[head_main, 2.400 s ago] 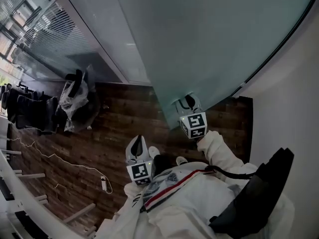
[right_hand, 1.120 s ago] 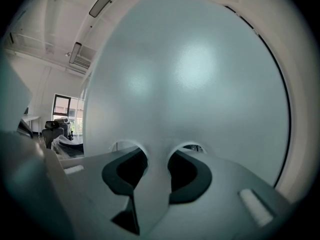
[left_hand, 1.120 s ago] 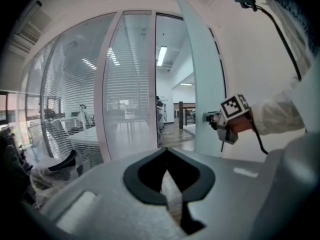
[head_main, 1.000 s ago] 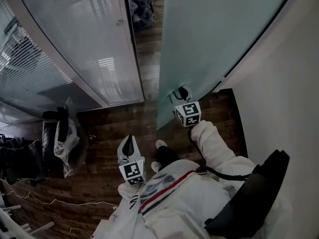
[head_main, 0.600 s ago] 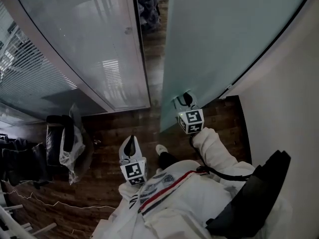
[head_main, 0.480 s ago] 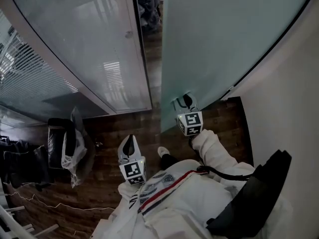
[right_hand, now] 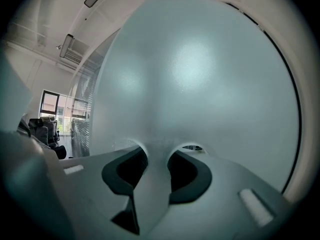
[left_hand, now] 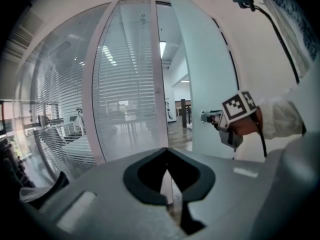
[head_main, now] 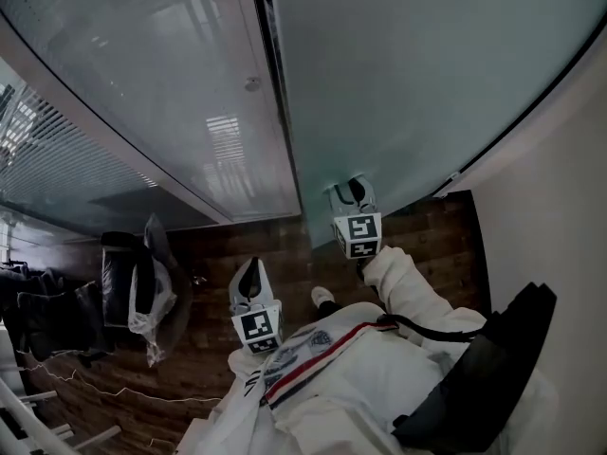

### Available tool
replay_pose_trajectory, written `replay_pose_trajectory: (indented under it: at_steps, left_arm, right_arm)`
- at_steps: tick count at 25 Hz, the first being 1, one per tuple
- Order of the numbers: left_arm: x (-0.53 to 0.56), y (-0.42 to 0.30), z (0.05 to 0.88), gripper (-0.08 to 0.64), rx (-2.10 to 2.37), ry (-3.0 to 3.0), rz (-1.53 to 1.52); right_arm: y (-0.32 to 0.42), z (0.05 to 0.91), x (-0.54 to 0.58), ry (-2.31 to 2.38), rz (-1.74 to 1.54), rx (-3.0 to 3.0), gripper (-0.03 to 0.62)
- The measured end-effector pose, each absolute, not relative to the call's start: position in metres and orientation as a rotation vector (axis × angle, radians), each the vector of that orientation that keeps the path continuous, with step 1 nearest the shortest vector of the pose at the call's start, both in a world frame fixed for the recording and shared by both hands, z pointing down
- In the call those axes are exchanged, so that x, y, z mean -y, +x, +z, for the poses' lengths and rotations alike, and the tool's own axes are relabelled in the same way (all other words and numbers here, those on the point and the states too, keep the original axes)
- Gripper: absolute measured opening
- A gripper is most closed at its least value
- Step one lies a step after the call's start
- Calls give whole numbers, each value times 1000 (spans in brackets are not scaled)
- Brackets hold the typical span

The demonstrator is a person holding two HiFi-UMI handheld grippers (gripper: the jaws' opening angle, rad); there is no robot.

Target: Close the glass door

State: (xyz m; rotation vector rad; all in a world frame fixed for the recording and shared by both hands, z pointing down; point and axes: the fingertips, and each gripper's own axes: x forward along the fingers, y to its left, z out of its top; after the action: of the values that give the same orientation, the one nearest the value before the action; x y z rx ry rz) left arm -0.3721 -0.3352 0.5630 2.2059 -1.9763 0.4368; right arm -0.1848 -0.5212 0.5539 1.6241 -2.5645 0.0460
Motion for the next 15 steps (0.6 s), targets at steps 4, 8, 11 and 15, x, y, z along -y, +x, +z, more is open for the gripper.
replay_pose_trajectory:
  at_steps: [4, 8, 11, 15]
  left_arm:
    - [348, -378, 565, 2, 1999, 2197, 459]
    - [364, -382, 564, 2, 2017, 2177, 462]
    - [380, -381, 562, 2, 2033, 2183, 460]
    - [395, -387, 558, 2, 2073, 2178, 484]
  right_arm:
    - [-189, 557, 539, 1641, 54, 2559, 126]
    - [-199, 543, 552, 1645, 63, 2555, 127]
    - [-202, 548, 567, 1670, 48, 2550, 126]
    - [-205, 549, 579, 1696, 66, 2537, 127]
